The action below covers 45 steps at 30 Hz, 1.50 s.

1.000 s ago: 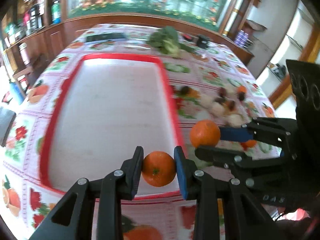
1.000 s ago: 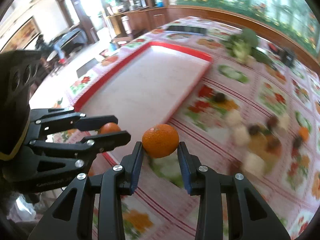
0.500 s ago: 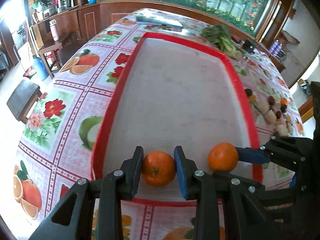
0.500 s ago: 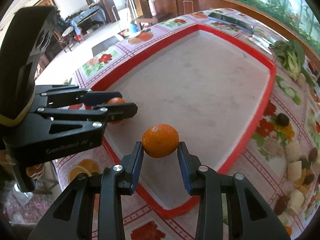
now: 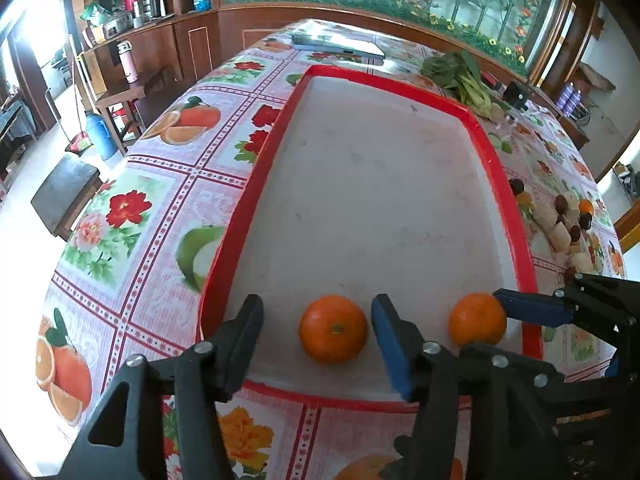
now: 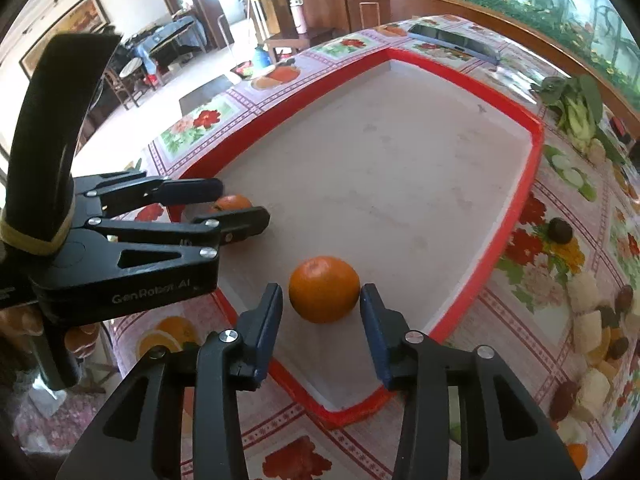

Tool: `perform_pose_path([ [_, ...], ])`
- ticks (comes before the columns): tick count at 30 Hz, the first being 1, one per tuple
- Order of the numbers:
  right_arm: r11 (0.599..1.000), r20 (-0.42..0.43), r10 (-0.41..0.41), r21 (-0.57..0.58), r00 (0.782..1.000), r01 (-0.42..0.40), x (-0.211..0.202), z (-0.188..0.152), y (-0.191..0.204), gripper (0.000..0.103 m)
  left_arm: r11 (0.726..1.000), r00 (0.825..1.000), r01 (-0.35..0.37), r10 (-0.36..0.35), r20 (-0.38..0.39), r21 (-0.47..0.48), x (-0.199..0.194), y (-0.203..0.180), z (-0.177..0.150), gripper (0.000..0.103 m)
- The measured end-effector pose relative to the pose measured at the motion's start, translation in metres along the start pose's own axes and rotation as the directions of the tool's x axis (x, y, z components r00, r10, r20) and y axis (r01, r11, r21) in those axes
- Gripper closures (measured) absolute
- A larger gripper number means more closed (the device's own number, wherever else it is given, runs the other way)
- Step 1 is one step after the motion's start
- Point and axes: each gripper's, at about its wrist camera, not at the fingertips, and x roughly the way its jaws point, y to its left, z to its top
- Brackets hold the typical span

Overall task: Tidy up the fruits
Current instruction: 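Carry both oranges into the red-rimmed tray and open both grippers, then move both open grippers back over the fruit on the table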

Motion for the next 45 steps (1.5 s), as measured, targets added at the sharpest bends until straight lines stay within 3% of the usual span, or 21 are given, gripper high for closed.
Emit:
perform_pose_path([
  [13,0.996,0.059,0.030,0.084,0.998,-0.035,-0.042,-0.029,-0.015,0.063,0.997,0.997,0.060,-0.059,0.044,-0.039,-0.029,-0.027,-0.015,0.038],
  [23,0.987,0.107,-0.016,0.163,0.994,-0.002,-0.080,-0.059,-0.055,0.062,0.994,0.993,0.093,-0.097,0.071,0.064,-0.049,-0.092,-0.017,0.037],
  [25,0.982,0.118,-0.038,0.189,0.992,0.015,-0.088,-0.067,-0.068,0.061,0.990,0.991,0.110,-0.115,0.064,0.086,-0.049,-0.107,-0.018,0.035],
  [30,0.954,0.139,-0.158,0.276,0.978,0.115,-0.112,-0.098,-0.113,0.045,0.975,0.987,0.151,-0.158,0.027,0.163,-0.042,-0.150,-0.029,0.033],
  [35,0.911,0.119,-0.239,0.371,0.964,0.180,-0.128,-0.133,-0.159,0.045,0.953,0.981,0.194,-0.187,-0.050,0.233,-0.026,-0.189,-0.043,0.033],
  [40,0.875,0.109,-0.262,0.446,0.959,0.188,-0.140,-0.162,-0.189,0.045,0.943,0.982,0.188,-0.173,-0.078,0.275,-0.016,-0.216,-0.044,0.033],
  [45,0.870,0.102,-0.244,0.462,0.964,0.171,-0.141,-0.169,-0.196,0.045,0.949,0.980,0.199,-0.184,-0.083,0.245,-0.011,-0.232,-0.029,0.033],
])
